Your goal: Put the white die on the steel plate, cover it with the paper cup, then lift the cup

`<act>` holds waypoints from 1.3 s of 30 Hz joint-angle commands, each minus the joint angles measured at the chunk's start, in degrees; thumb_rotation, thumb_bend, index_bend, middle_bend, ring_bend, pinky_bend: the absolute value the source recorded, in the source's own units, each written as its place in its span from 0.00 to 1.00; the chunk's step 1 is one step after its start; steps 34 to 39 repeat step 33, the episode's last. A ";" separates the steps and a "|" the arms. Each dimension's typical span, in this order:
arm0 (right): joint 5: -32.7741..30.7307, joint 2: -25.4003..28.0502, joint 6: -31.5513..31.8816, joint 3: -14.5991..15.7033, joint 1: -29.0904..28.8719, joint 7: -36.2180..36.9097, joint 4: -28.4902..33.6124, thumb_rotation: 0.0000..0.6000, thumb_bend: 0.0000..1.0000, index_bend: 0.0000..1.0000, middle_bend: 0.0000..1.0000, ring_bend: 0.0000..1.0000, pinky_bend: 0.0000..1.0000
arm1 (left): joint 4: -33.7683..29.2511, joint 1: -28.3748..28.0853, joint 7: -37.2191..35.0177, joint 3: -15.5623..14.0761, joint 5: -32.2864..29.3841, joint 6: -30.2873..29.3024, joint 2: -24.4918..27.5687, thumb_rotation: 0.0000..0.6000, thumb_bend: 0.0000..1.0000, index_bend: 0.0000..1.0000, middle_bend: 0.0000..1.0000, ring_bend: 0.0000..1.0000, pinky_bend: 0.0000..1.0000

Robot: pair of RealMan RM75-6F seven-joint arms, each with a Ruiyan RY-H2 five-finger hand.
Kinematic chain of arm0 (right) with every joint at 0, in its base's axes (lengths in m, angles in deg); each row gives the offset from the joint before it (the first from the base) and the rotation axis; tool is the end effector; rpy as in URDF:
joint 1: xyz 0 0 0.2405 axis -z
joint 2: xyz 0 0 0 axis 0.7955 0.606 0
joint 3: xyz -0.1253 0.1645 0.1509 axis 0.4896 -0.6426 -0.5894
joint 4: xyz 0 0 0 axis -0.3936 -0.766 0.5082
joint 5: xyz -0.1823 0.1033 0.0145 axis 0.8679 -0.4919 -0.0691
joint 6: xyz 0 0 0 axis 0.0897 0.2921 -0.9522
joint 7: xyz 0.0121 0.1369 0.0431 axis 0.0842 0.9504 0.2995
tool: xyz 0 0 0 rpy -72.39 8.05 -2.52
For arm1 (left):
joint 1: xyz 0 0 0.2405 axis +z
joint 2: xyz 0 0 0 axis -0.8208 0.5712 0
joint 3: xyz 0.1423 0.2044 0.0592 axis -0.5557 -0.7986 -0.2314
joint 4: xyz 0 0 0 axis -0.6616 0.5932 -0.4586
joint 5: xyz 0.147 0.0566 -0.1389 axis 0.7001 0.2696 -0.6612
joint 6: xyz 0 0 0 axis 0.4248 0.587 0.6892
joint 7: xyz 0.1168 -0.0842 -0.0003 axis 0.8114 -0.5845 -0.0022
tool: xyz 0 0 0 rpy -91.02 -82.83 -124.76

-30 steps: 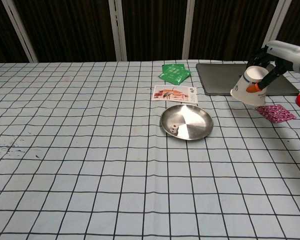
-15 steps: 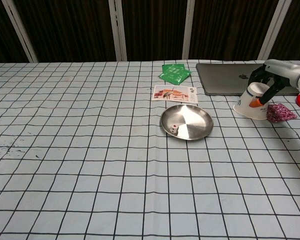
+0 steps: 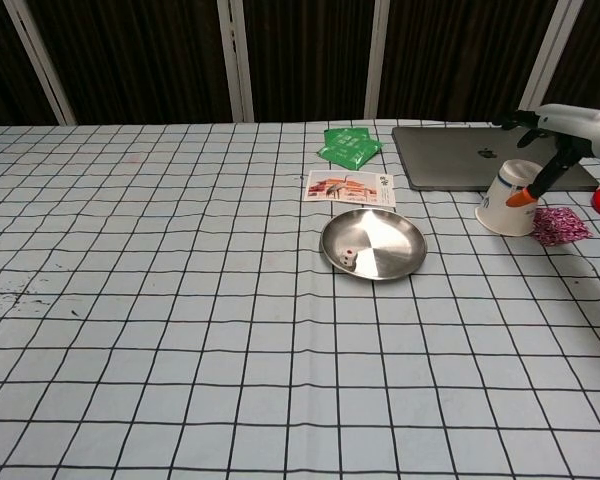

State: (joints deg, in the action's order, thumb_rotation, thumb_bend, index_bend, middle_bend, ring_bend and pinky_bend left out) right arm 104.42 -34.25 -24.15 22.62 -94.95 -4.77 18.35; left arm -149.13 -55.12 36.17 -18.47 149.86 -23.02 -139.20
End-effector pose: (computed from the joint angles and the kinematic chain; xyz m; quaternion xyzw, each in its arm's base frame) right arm -0.2499 -0.4285 0.0467 0.6177 -0.4970 0.3650 0.4881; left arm -0.3599 0.1715 0.2202 -0.4911 -0.3553 -0.3457 0.7163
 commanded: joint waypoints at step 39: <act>23.71 23.50 49.01 16.43 34.63 -24.31 40.61 1.00 0.09 0.21 0.12 0.16 0.00 | 1.65 5.02 -15.04 -2.16 6.39 -7.01 4.30 1.00 0.27 0.37 0.00 0.00 0.00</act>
